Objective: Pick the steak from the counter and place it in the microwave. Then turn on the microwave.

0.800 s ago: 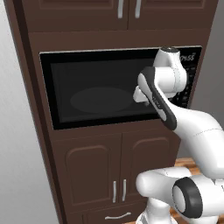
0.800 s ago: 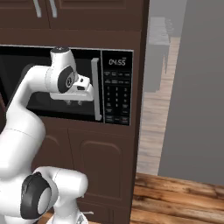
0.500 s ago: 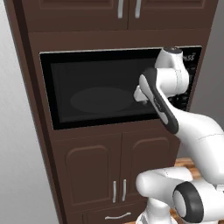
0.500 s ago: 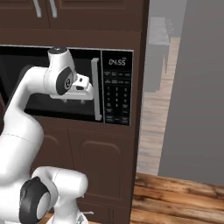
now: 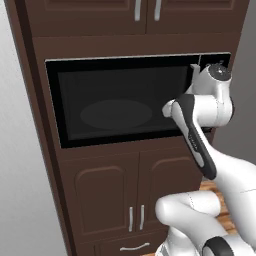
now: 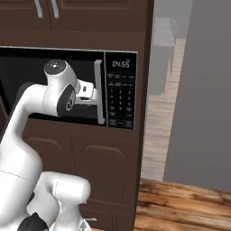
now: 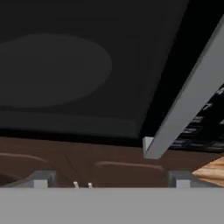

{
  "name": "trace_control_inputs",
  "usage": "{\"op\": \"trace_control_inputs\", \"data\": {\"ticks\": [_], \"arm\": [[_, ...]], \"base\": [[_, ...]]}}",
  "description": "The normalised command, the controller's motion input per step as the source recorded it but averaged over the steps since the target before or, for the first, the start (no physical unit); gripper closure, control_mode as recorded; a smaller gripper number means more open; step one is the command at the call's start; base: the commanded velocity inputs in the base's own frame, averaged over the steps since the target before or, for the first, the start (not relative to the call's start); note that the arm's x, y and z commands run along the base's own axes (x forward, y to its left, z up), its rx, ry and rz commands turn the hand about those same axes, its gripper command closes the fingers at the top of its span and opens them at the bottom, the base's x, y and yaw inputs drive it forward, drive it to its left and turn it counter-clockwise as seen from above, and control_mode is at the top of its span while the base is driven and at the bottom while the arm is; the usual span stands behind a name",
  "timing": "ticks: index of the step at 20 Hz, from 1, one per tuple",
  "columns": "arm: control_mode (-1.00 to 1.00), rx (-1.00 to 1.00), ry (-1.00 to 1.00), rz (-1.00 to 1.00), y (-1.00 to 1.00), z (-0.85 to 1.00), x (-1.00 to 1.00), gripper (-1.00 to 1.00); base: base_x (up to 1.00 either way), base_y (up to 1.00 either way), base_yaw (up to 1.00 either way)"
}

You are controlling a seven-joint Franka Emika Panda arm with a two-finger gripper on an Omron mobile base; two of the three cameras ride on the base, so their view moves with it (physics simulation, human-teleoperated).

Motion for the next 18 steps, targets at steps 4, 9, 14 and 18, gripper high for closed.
{"op": "trace_control_inputs", "data": {"ticks": [4, 9, 14, 18], "arm": [[-1.0, 0.02, -0.32, 0.0, -0.26, 0.07, -0.1, -1.0], [-1.0, 0.02, -0.33, 0.0, -0.23, 0.1, -0.05, -1.0], [-1.0, 0.03, -0.31, 0.0, -0.22, 0.06, -0.01, -1.0], [-1.0, 0.03, -0.32, 0.0, -0.2, 0.1, 0.0, -1.0]], "base": [[0.0, 0.0, 0.0], [0.0, 0.0, 0.0], [0.0, 0.0, 0.0], [0.0, 0.0, 0.0]]}}
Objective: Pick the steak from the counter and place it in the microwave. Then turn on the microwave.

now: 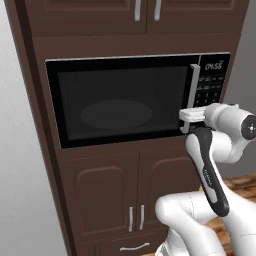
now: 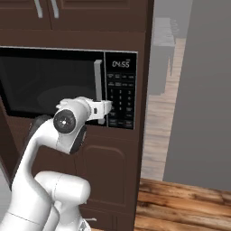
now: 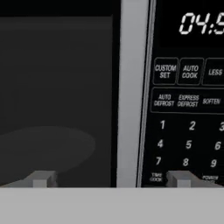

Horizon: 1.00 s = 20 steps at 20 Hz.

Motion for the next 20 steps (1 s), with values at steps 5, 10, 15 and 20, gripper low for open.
{"op": "trace_control_inputs", "data": {"ticks": [5, 10, 15, 20], "arm": [[-1.0, 0.02, -0.28, 0.0, -0.1, 0.12, 0.0, -1.0], [-1.0, 0.0, -0.16, 0.0, 0.0, 0.1, 0.02, -1.0], [-1.0, 0.03, -0.09, 0.0, 0.0, 0.07, 0.21, -1.0], [-1.0, 0.04, -0.04, 0.0, -0.02, 0.02, 0.38, -1.0]], "base": [[0.0, 0.0, 0.0], [0.0, 0.0, 0.0], [0.0, 0.0, 0.0], [0.0, 0.0, 0.0]]}}
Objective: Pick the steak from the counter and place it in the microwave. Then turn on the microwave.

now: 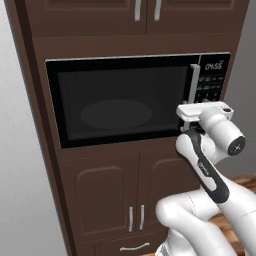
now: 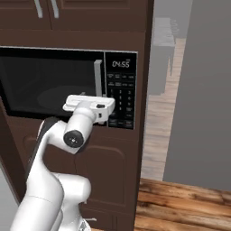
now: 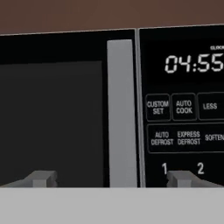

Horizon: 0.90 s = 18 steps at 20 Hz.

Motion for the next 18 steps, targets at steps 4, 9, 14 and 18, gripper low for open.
{"op": "trace_control_inputs", "data": {"ticks": [4, 9, 14, 18], "arm": [[-1.0, 0.05, 0.0, 0.0, -0.14, 0.0, 0.34, -1.0], [-1.0, 0.04, 0.0, 0.0, -0.14, 0.0, 0.32, -1.0], [-1.0, 0.01, 0.0, 0.0, -0.02, 0.0, 0.23, -1.0], [-1.0, 0.0, 0.0, 0.0, 0.0, 0.0, 0.2, -1.0]], "base": [[0.0, 0.0, 0.0], [0.0, 0.0, 0.0], [0.0, 0.0, 0.0], [0.0, 0.0, 0.0]]}}
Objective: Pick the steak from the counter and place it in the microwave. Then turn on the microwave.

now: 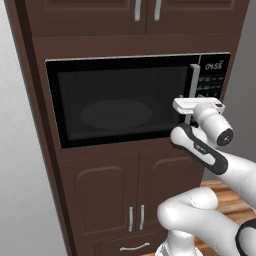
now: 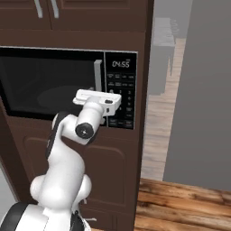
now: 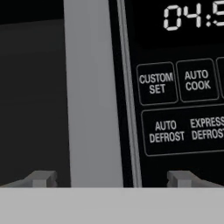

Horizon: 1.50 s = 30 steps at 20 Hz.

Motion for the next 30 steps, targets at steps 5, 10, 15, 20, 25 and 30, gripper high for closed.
{"op": "trace_control_inputs", "data": {"ticks": [5, 10, 15, 20, 25, 30], "arm": [[-1.0, 0.0, 0.0, 0.0, 0.0, 0.0, 0.14, 1.0], [-1.0, 0.0, 0.0, 0.0, 0.0, 0.0, 0.0, 1.0], [-1.0, 0.0, 0.0, 0.0, 0.01, 0.0, -0.05, 1.0], [-1.0, 0.0, 0.0, 0.0, 0.05, -0.02, -0.4, 1.0], [-1.0, 0.0, 0.0, -0.02, 0.07, 0.0, -0.4, 1.0], [-1.0, 0.0, 0.0, -0.04, 0.12, 0.0, -0.28, 1.0]], "base": [[0.0, 0.0, 0.0], [0.0, 0.0, 0.0], [0.0, 0.0, 0.0], [0.0, 0.0, 0.0], [0.0, 0.0, 0.0], [0.0, 0.0, 0.0]]}}
